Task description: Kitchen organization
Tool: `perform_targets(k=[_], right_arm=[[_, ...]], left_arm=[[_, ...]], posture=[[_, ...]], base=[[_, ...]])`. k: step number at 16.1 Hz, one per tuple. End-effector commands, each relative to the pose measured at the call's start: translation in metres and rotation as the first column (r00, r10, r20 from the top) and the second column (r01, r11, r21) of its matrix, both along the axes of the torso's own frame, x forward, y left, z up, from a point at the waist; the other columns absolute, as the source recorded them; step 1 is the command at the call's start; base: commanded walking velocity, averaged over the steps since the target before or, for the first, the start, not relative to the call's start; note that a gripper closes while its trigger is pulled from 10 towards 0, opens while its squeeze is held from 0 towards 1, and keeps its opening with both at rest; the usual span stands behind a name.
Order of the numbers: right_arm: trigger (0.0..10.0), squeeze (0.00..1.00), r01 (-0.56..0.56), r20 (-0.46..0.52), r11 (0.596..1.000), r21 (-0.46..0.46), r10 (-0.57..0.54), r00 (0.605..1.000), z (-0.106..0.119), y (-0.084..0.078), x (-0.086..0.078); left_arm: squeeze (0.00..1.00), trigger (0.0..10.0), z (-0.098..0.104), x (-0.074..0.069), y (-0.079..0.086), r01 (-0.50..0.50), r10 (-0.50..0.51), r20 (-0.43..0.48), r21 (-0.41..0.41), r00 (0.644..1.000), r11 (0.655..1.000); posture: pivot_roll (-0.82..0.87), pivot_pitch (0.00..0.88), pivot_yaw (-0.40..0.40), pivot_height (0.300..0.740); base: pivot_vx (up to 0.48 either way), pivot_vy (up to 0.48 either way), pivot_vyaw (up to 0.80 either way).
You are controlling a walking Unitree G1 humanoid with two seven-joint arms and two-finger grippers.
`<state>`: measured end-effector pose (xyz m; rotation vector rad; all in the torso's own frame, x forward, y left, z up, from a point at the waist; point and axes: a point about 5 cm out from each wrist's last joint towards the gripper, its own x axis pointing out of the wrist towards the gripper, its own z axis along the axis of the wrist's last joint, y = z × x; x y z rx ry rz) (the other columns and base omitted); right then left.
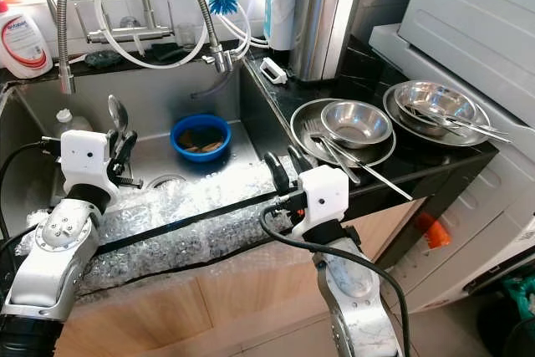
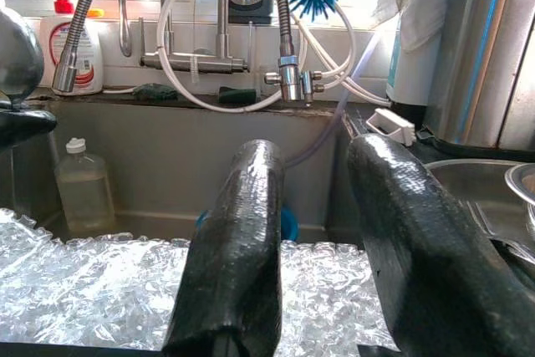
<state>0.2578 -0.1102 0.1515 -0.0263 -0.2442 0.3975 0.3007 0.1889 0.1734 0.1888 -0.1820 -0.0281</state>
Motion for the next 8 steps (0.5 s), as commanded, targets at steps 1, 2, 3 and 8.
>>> perform_targets(k=[1,2,3,8], right_arm=[[10.0,0.00,-0.007,0.001,1.000,-0.011,0.007,1.000,-0.0004,0.0009,0.0007],[10.0,0.00,-0.006,0.000,1.000,-0.011,0.006,1.000,-0.0006,0.0005,0.0008],[10.0,0.00,-0.006,-0.001,1.000,-0.012,0.006,1.000,-0.0008,0.0003,0.0010],[10.0,0.00,-0.026,-0.011,1.000,-0.011,0.026,1.000,-0.0021,0.0037,0.0019]], left_arm=[[1.00,10.0,-0.0024,0.0011,0.0007,-0.016,0.016,-0.016,0.013,1.000,1.000],[1.00,10.0,-0.0025,0.0013,0.0005,-0.017,0.017,-0.016,0.012,1.000,1.000],[1.00,10.0,-0.0021,0.0016,0.0006,-0.021,0.021,-0.013,0.005,1.000,1.000],[1.00,10.0,0.0020,0.0036,0.0061,-0.067,0.066,-0.013,-0.189,0.998,0.980]], posture=[[0.02,0.028,-0.022,0.740],[0.02,0.030,-0.024,0.740],[0.03,0.029,-0.025,0.740],[0.03,0.034,-0.027,0.740]], base=[[0.000,0.000,0.00],[0.000,0.000,0.00],[0.000,0.000,0.00],[0.000,0.000,0.00]])
